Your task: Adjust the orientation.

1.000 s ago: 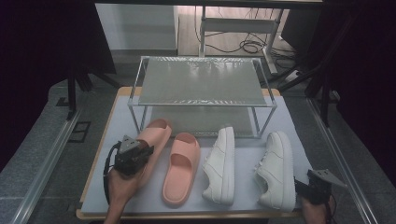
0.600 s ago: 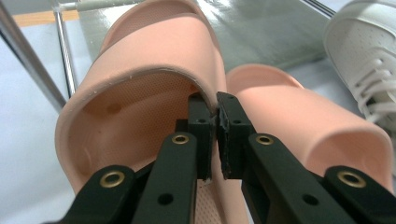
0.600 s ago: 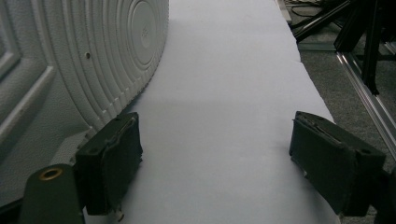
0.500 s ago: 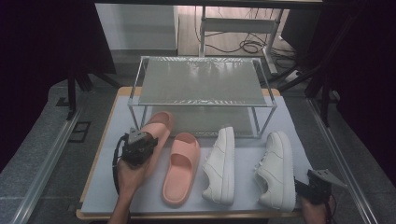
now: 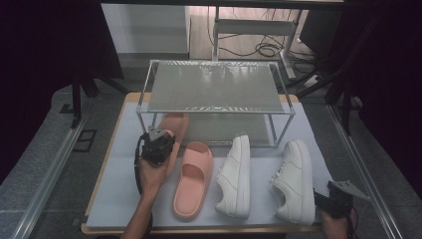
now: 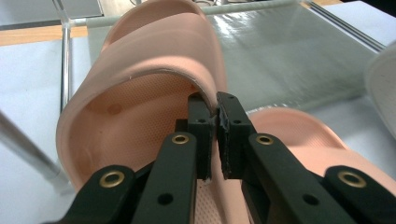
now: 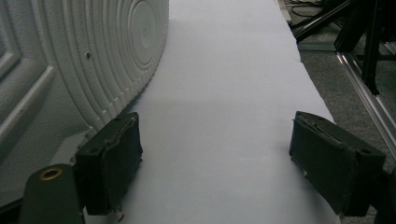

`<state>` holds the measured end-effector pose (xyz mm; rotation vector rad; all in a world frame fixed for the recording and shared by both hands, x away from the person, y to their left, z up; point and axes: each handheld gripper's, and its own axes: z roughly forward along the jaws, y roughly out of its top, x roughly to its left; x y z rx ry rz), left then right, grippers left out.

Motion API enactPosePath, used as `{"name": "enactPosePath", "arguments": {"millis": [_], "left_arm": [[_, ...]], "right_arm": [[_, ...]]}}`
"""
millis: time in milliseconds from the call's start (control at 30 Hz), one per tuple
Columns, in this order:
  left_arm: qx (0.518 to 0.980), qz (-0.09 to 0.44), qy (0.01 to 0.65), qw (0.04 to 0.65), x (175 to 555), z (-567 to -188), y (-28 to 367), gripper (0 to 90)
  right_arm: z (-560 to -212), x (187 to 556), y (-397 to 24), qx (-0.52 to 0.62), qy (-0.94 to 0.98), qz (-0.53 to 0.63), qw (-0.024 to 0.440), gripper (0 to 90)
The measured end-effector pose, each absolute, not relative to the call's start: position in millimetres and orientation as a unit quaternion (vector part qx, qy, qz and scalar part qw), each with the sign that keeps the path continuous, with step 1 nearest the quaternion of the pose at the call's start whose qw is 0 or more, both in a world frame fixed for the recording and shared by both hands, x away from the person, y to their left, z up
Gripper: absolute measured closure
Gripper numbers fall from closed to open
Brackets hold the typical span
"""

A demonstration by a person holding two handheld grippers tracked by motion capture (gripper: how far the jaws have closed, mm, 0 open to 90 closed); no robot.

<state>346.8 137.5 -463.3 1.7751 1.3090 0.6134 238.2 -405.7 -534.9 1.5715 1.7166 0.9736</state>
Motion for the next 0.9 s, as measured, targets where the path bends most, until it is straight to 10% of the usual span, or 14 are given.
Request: {"name": "enactPosePath", "arguments": {"millis": [600, 900], "left_arm": [[0.707, 0.248, 0.544, 0.377, 380.3, -479.0, 118.9, 83.6], [0.717, 0.245, 0.532, 0.379, 374.7, -468.0, 120.4, 68.6]], "right_arm": [[-534.9, 238.2, -405.7, 0.593, 0.648, 0.368, 0.305, 16.9], [-534.9, 238.2, -405.7, 0.593, 0.648, 0.368, 0.305, 16.9]]}}
